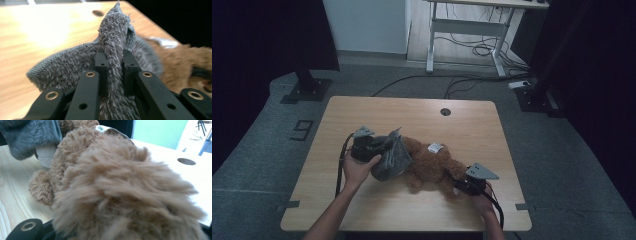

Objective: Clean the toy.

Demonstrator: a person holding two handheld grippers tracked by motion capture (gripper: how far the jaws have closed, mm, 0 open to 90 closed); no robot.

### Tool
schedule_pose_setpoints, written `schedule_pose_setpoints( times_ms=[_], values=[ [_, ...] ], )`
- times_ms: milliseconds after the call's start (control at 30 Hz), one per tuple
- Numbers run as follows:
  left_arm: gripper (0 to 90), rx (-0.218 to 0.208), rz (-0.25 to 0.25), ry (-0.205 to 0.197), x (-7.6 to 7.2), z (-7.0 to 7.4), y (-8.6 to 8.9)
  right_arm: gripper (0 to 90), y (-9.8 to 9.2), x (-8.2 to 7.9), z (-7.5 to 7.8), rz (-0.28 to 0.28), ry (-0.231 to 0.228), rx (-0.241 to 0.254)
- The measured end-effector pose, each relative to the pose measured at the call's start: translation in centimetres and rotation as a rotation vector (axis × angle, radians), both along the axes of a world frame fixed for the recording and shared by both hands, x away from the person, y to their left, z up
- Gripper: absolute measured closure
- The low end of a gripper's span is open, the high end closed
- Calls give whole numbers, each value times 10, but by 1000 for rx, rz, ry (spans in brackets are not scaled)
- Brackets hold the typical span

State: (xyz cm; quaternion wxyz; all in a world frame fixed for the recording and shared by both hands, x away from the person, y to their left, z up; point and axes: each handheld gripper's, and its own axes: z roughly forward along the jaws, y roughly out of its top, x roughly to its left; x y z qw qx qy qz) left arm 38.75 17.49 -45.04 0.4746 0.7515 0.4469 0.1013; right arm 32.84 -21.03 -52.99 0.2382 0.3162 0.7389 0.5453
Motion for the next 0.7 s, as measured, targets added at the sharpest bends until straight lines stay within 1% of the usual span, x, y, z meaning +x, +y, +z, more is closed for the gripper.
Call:
schedule_pose_setpoints(
  times_ms=[67,100,167,233,300,400,433,467,533,567,633,700],
  values=[
    [783,-27,7,23,2,-6,7,574,0,0,0,4,-1,1],
    [783,-22,16,22,2,-7,10,574,0,0,0,5,-2,0],
    [783,-15,29,15,2,-5,12,574,0,0,0,5,-2,0],
    [785,-29,37,-2,-2,0,12,574,0,0,0,2,-2,-1],
    [785,-35,9,-23,-7,7,5,573,-1,0,0,1,-2,-1],
    [785,-33,-66,-65,-18,21,-19,573,-1,1,0,4,-2,2],
    [785,-32,-100,-80,-22,26,-31,573,-1,1,0,4,-3,2],
    [784,-36,-121,-84,-24,29,-39,573,-1,1,0,3,-3,1],
    [783,-56,-186,-85,-27,36,-62,573,-1,1,0,2,-3,1],
    [783,-60,-206,-84,-27,37,-70,573,0,1,0,2,-3,0],
    [783,-59,-262,-74,-29,39,-96,573,-1,1,0,4,-2,0],
    [783,-48,-303,-73,-31,38,-119,573,-1,1,0,4,0,4]
  ],
)
